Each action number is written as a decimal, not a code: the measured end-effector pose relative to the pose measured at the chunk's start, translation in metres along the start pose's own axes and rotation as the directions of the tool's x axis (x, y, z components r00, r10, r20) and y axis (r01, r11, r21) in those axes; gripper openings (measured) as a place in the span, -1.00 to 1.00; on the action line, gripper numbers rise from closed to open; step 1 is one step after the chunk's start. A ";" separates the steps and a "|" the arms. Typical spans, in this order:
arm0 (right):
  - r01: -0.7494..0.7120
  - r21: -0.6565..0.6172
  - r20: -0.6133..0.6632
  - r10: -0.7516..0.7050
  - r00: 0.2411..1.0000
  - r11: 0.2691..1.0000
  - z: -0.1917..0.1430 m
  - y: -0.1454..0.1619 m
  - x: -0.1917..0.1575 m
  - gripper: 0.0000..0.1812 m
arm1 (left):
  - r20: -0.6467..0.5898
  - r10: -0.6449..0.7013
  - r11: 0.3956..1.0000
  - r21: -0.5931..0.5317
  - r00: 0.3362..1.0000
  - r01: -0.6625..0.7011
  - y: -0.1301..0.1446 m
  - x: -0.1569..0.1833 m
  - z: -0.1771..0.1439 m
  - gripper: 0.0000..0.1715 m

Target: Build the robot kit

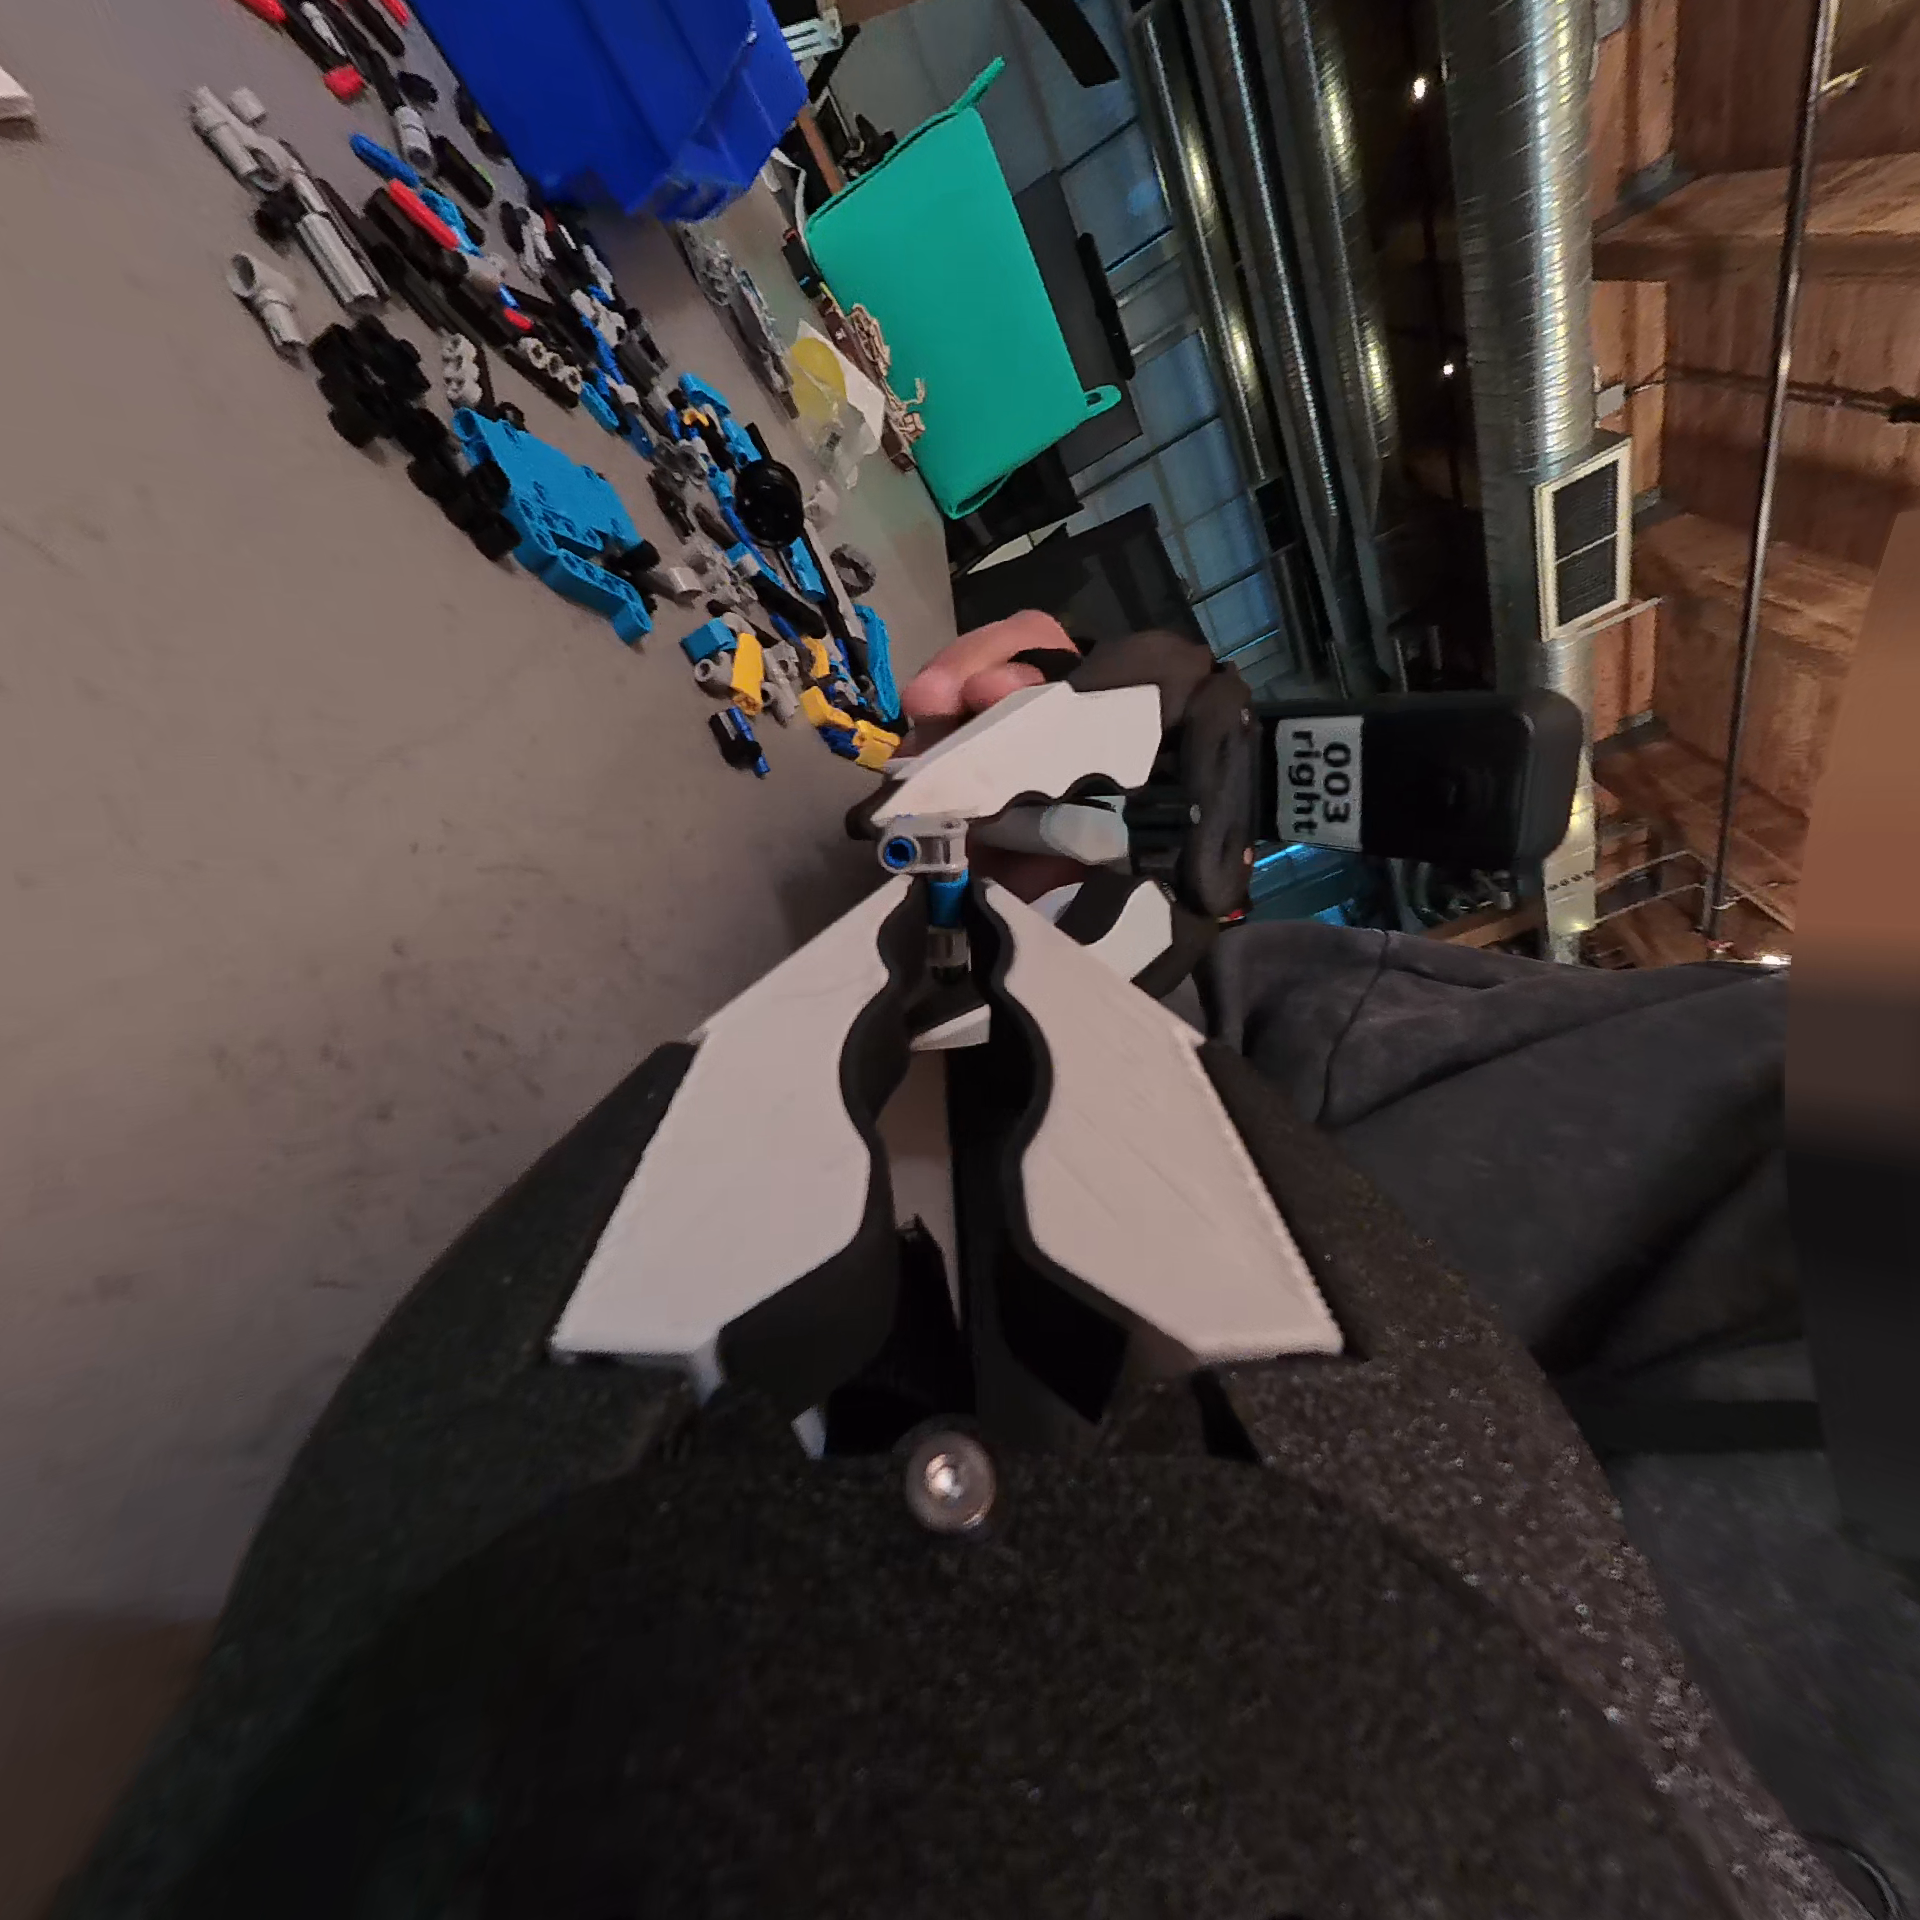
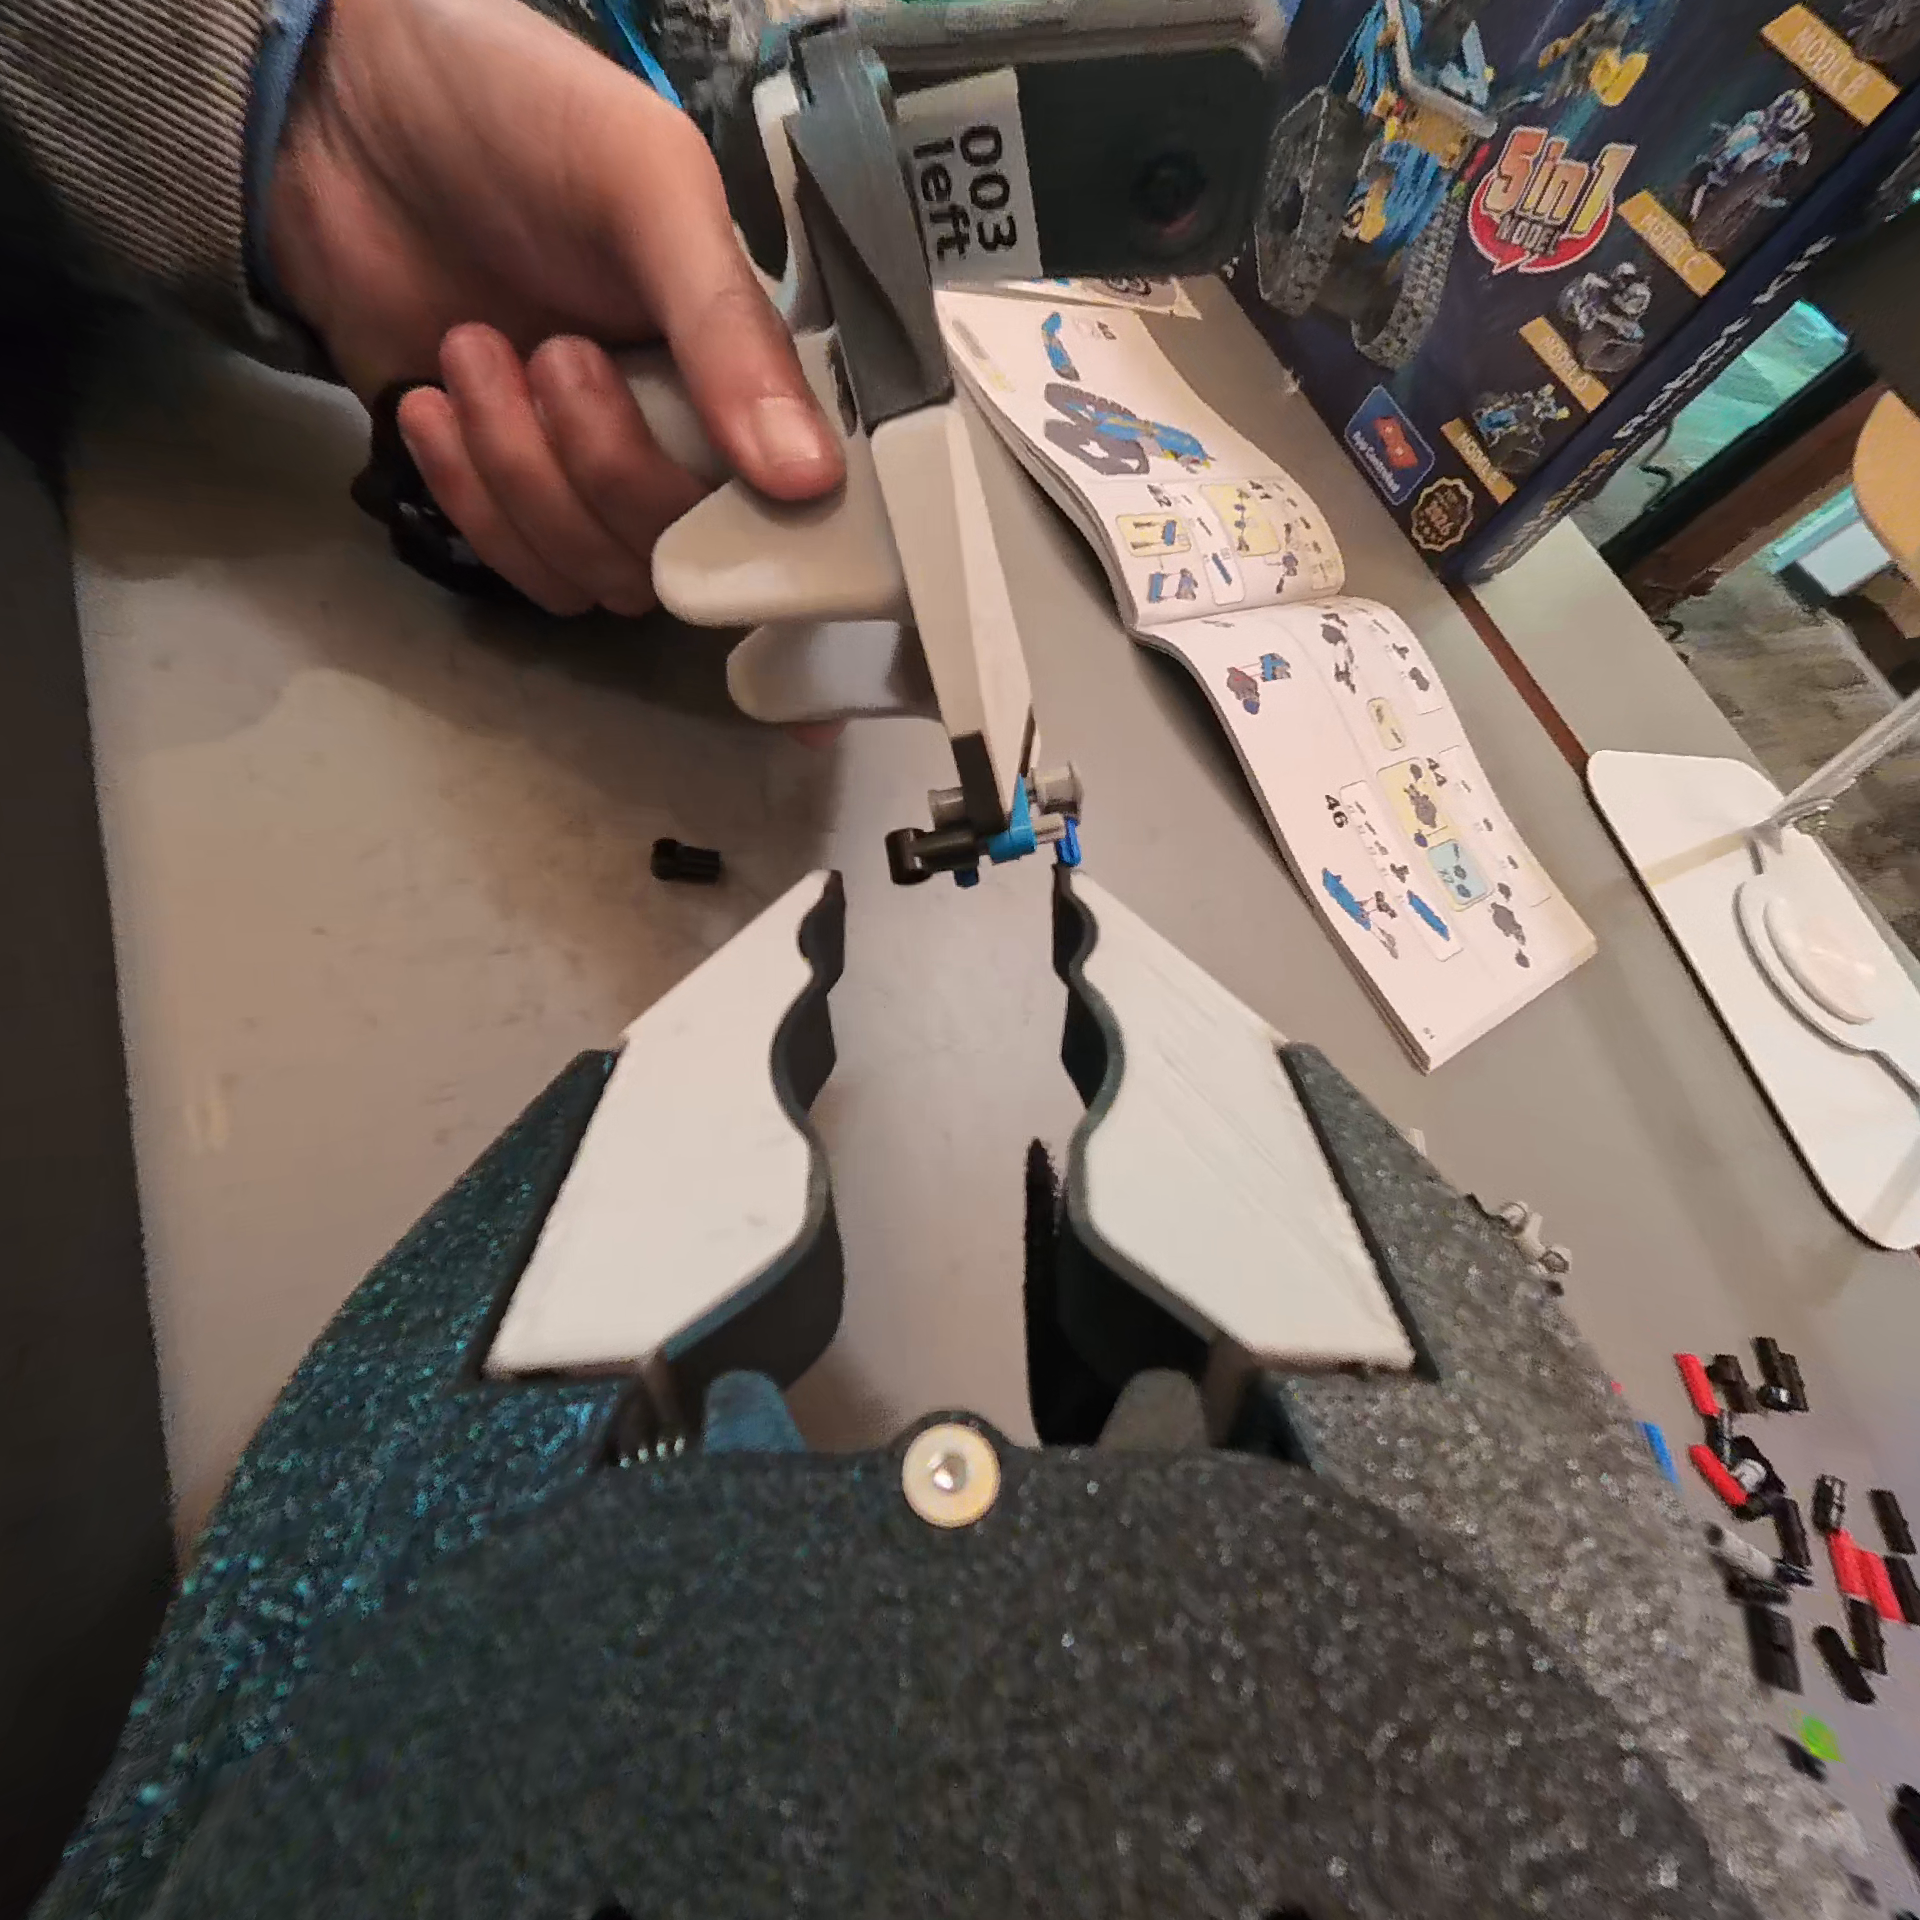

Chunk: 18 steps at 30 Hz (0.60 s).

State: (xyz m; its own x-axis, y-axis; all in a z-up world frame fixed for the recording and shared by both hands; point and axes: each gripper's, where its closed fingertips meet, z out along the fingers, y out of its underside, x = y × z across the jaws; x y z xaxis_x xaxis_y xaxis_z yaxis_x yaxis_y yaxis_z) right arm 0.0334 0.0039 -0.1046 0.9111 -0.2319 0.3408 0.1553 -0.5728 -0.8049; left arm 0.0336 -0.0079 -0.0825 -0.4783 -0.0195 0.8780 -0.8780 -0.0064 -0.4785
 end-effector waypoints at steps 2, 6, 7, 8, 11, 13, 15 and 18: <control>-0.013 0.013 -0.003 0.013 1.000 1.000 -0.002 -0.002 0.001 -0.55 | -0.017 -0.011 1.000 0.004 1.000 0.011 -0.001 0.002 -0.001 -0.93; -0.046 0.012 -0.035 0.046 0.998 0.999 -0.002 0.000 0.008 -0.28 | -0.029 -0.022 1.000 -0.005 0.999 0.021 0.001 0.003 0.001 -0.93; -0.047 0.026 -0.025 0.048 0.999 0.999 -0.002 -0.003 0.007 -0.29 | -0.039 -0.021 1.000 -0.022 0.999 0.020 0.004 0.005 0.003 -0.94; -0.033 0.041 -0.021 0.034 0.999 0.999 -0.003 -0.006 0.005 -0.36 | -0.050 -0.019 0.999 -0.042 0.999 0.017 0.008 0.008 0.006 -0.93; -0.010 0.054 0.011 0.009 1.000 0.998 -0.005 -0.008 -0.002 -0.59 | -0.047 -0.021 0.999 -0.048 0.999 0.019 0.011 0.008 0.009 -0.93; 0.010 0.043 0.017 -0.011 1.000 0.999 -0.004 -0.007 -0.003 -0.59 | -0.055 -0.020 0.999 -0.046 0.998 0.017 0.011 0.009 0.009 -0.93; 0.027 0.044 0.014 -0.028 1.000 0.999 -0.006 -0.009 -0.003 -0.60 | -0.070 -0.030 0.999 -0.044 0.997 0.027 0.012 0.011 0.009 -0.93; 0.046 0.040 0.010 -0.047 0.999 0.998 -0.008 -0.011 -0.004 -0.62 | -0.096 -0.052 0.998 -0.046 0.994 0.048 0.014 0.014 0.009 -0.93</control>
State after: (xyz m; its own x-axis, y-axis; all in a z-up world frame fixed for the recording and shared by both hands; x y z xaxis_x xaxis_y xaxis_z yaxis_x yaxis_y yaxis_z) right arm 0.0246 0.0052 -0.0933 0.9066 -0.1971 0.3731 0.2125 -0.5507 -0.8072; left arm 0.0149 -0.0168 -0.0769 -0.4312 0.0768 0.8990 -0.8996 0.0391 -0.4349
